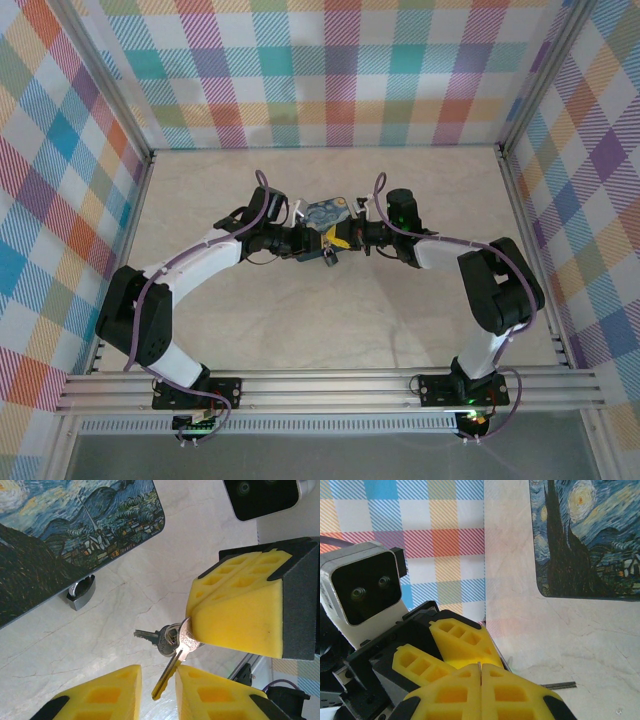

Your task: Unlock a padlock with a key

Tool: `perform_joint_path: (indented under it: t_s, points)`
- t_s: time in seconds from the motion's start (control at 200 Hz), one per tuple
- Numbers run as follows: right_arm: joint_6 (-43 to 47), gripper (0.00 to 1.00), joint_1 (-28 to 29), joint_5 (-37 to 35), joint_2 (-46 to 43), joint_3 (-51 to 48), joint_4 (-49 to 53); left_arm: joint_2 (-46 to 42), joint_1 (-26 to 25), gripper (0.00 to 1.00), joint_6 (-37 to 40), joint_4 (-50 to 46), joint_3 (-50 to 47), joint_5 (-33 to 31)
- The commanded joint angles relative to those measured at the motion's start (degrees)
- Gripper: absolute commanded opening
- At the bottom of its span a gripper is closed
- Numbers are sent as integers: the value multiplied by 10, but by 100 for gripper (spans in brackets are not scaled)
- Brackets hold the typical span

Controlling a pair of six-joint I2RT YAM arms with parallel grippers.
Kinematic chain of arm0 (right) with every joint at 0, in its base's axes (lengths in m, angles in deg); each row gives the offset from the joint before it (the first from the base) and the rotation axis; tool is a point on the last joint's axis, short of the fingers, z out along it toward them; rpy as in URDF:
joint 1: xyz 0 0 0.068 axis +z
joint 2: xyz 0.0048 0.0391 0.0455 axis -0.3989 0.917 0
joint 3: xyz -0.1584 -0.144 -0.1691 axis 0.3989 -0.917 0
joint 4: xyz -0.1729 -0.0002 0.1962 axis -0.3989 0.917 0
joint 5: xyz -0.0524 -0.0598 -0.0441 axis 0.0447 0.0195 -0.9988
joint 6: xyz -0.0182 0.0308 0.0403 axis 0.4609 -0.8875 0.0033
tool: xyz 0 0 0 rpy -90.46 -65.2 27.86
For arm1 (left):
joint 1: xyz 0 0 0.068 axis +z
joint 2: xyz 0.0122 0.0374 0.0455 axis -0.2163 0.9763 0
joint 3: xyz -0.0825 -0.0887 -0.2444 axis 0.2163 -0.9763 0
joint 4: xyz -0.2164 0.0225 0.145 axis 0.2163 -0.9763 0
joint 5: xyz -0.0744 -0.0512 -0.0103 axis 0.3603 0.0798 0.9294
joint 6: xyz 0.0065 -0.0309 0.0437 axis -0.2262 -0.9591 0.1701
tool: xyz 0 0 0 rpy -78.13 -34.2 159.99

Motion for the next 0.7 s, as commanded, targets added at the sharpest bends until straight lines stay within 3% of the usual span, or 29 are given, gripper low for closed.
perform_joint_path:
  t_s: [0.0, 0.275, 0.475, 0.585, 0.7]
  points:
    - [17, 0, 5, 19, -6, 7, 3, 7, -2, 24, 9, -6, 11, 2]
    - [39, 0, 11, 38, -10, 14, 24, 9, -2, 17, 10, -2, 11, 15]
    - [47, 2, 15, 44, -10, 14, 30, 14, -2, 0, 24, -2, 14, 25]
    - [91, 20, 9, 30, -23, 28, 103, 12, -4, 0, 70, -34, 20, 2]
    - [115, 38, -5, 10, -42, 41, 173, 14, -18, 0, 175, -107, 55, -84]
